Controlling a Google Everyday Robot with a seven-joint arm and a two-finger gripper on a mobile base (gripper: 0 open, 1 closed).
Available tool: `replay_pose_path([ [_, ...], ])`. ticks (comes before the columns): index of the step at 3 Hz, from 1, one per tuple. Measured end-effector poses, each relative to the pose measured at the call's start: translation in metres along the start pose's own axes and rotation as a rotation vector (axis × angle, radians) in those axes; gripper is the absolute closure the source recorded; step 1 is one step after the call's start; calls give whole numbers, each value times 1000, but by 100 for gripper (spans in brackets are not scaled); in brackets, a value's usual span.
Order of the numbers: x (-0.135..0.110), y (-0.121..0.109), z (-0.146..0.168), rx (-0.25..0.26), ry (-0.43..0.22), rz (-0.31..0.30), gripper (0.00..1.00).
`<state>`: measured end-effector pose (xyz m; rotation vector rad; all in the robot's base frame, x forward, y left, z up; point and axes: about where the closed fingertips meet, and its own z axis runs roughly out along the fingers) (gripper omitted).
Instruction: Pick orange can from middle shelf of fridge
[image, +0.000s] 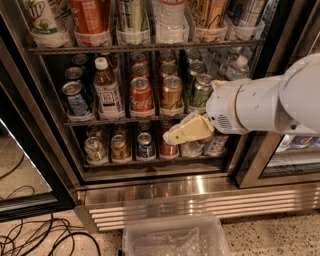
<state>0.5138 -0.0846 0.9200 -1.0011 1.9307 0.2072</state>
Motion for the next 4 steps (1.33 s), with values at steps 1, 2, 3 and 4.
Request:
replay_pose_path([
  [1, 0, 0, 0, 0, 0, 0, 0],
  [2, 5, -4, 13, 32, -36, 49, 0],
  [3, 21, -5, 42, 83, -92, 164, 0],
  [4, 27, -14, 66, 154, -144, 238, 0],
])
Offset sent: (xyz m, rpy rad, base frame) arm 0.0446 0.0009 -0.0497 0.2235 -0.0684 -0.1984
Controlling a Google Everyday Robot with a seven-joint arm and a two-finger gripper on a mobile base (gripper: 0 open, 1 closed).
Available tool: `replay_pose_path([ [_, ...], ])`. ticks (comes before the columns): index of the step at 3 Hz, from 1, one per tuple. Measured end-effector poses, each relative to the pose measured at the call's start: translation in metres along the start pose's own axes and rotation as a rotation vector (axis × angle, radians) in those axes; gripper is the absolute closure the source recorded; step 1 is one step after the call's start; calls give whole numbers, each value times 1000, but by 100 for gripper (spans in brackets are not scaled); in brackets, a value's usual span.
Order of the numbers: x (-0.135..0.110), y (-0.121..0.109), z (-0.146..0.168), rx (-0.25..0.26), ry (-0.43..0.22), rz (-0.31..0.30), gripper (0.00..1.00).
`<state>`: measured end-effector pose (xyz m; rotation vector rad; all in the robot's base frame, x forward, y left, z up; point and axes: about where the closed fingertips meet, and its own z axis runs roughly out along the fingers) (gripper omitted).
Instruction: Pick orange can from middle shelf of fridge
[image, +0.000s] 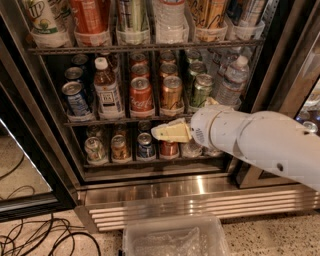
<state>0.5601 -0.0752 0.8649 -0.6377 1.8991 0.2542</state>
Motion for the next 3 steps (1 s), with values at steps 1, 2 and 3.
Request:
replay_pose_path([
  [1, -15, -16, -2, 68, -54, -5, 0],
  [2, -15, -16, -2, 68, -54, -5, 0],
  [3, -17, -12, 6, 66, -77, 9, 8],
])
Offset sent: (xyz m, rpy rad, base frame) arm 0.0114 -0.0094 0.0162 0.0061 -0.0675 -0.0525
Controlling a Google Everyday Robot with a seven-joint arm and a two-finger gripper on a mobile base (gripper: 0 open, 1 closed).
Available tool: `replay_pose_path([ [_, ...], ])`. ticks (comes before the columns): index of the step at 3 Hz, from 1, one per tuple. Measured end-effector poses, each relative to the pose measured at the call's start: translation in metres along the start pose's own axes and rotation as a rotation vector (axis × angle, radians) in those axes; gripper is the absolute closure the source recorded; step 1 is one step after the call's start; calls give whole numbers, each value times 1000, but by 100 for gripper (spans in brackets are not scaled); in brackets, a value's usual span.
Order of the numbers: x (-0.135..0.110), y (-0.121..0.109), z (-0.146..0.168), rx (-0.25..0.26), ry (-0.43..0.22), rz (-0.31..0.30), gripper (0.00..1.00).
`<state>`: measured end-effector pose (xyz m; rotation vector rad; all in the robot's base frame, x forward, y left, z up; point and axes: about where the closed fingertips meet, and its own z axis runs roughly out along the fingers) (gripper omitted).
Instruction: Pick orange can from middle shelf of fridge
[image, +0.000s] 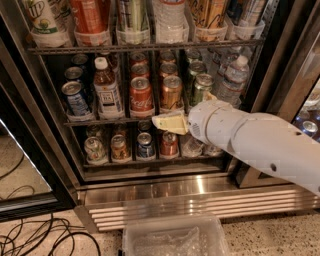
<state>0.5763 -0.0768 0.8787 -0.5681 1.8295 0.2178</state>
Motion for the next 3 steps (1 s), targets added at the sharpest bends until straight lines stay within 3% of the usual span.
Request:
replay_pose_path([
  [1, 6, 8, 17, 2, -29, 14, 26],
  [3, 23, 7, 37, 91, -97, 35, 42],
])
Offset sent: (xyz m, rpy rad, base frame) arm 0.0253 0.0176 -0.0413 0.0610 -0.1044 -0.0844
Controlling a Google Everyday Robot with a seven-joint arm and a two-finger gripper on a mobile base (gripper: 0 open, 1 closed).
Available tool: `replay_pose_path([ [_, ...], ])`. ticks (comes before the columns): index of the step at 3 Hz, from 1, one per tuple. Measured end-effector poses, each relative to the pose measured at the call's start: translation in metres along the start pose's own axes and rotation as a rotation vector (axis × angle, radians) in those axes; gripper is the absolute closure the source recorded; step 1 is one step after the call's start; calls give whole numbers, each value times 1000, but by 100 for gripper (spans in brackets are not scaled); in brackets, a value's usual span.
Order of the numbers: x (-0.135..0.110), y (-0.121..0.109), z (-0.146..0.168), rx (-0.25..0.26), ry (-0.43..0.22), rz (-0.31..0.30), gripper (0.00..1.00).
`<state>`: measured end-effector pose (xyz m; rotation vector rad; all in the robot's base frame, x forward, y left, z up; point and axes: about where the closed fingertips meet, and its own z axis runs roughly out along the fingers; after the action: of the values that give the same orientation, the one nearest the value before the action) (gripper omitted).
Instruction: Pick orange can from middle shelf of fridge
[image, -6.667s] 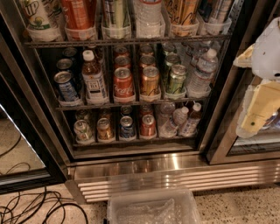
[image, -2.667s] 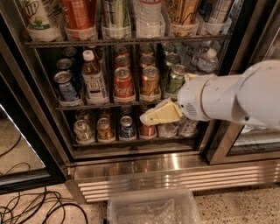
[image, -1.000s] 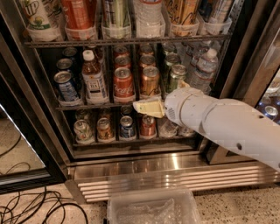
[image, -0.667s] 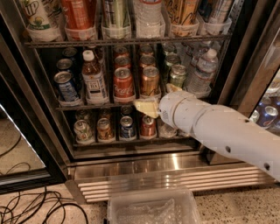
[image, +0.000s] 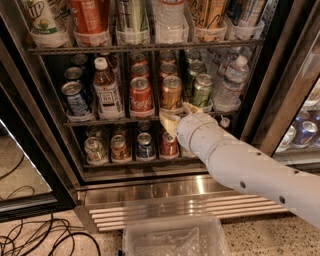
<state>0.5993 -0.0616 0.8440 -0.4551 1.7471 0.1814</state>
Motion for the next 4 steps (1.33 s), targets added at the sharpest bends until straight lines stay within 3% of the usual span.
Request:
replay_pose_path([
  [2, -2, -12, 23, 113, -92, -20, 41],
  [4, -18, -25, 48, 148, -161, -42, 36],
])
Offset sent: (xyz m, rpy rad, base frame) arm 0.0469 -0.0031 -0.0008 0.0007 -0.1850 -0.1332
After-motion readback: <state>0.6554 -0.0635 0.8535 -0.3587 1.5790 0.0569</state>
